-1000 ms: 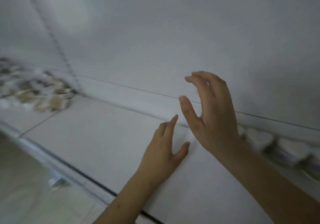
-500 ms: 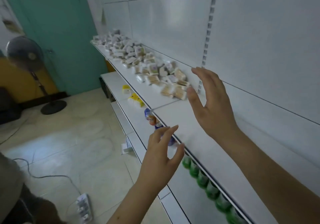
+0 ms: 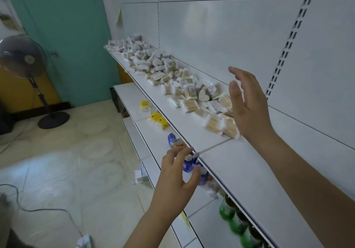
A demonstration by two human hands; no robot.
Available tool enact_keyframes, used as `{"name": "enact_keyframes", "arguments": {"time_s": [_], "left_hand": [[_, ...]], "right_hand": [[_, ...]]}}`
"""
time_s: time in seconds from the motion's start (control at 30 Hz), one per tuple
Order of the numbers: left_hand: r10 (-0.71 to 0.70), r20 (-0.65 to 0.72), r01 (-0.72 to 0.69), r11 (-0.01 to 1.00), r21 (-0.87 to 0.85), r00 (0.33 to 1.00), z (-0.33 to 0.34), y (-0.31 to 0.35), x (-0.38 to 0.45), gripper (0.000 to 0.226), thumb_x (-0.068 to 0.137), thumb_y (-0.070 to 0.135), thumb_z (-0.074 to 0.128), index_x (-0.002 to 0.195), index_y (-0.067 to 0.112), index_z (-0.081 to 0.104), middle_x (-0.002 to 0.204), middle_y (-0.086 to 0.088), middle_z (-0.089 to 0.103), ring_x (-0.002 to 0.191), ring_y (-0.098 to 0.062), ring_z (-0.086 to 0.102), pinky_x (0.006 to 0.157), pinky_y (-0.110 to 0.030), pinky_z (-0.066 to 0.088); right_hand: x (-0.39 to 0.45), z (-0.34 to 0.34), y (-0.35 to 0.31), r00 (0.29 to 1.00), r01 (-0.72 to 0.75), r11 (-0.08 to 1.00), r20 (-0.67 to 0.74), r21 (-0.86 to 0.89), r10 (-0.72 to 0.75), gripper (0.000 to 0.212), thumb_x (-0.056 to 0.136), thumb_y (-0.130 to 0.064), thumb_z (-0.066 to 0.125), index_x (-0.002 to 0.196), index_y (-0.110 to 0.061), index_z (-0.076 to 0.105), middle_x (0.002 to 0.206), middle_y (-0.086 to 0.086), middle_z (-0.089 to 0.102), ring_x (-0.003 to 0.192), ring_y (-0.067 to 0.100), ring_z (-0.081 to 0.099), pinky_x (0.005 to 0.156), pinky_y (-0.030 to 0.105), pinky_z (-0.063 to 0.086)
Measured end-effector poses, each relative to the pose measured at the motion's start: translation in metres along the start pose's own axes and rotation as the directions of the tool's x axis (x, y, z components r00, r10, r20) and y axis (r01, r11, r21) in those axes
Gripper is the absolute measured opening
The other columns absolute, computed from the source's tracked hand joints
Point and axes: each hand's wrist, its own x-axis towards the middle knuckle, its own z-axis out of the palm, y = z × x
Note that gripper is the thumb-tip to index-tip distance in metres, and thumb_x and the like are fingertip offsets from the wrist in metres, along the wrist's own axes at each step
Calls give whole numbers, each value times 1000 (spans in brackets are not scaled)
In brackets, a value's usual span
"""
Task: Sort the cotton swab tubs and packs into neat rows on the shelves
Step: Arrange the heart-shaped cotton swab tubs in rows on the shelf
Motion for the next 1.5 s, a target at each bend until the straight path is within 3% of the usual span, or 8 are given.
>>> {"name": "enact_keyframes", "arguments": {"time_s": [0.37,0.6,0.73,0.8,0.97,1.07,1.23,1.5], "left_hand": [[-14,21,13,998,63,1000,8,-70,174,44,96,43,56,139,38,45,135,23,38,124,-2,46,99,-19,44],[8,77,-10,1000,26,997,33,-105,243,45,94,42,58,138,35,46,134,20,41,126,-1,44,106,-24,41],[56,106,-59,998,21,993,45,-122,288,51,90,36,65,138,31,47,134,15,42,127,-5,43,106,-24,39],[91,92,-94,995,26,992,49,-131,311,56,86,33,69,138,27,48,135,9,43,128,-10,43,107,-30,40],[167,10,-167,975,146,986,58,-145,356,73,78,32,79,141,19,47,139,-3,44,129,-23,44,102,-38,38],[193,70,-200,973,117,979,65,-151,365,80,76,34,81,145,22,41,141,-1,39,131,-24,42,101,-43,42],[166,71,-170,984,51,984,70,-158,367,83,75,39,79,145,20,38,138,-2,35,126,-25,47,97,-47,51],[229,37,-225,971,-84,973,68,-152,361,75,77,29,78,138,16,37,147,-3,34,130,-23,48,97,-36,53]], "right_hand": [[119,81,111,998,-67,997,-14,41,68,46,106,-45,31,143,-22,47,141,-6,49,129,11,47,108,39,41],[143,90,173,980,-192,977,32,-92,195,46,106,-44,31,140,-19,51,139,-5,53,118,-2,48,90,-3,31],[131,88,196,954,-277,932,48,-232,295,53,100,-53,31,132,-19,57,122,-4,66,108,9,62,92,20,46],[121,89,203,933,-325,892,45,-315,356,51,98,-53,34,130,-19,58,118,-6,67,102,6,63,85,11,43],[113,106,204,919,-354,816,-7,-457,395,38,98,-30,56,134,-20,54,123,-6,60,111,11,57,94,34,50],[121,129,207,947,-193,729,71,-657,314,51,92,-26,63,141,-20,48,136,-1,53,121,17,50,96,31,45],[123,162,221,921,38,528,235,-848,311,75,79,-35,74,144,-15,44,141,11,45,122,33,47,95,46,49],[113,168,226,948,-27,689,200,-724,247,55,77,-20,80,120,-18,46,129,9,46,103,31,56,77,43,55]]}}
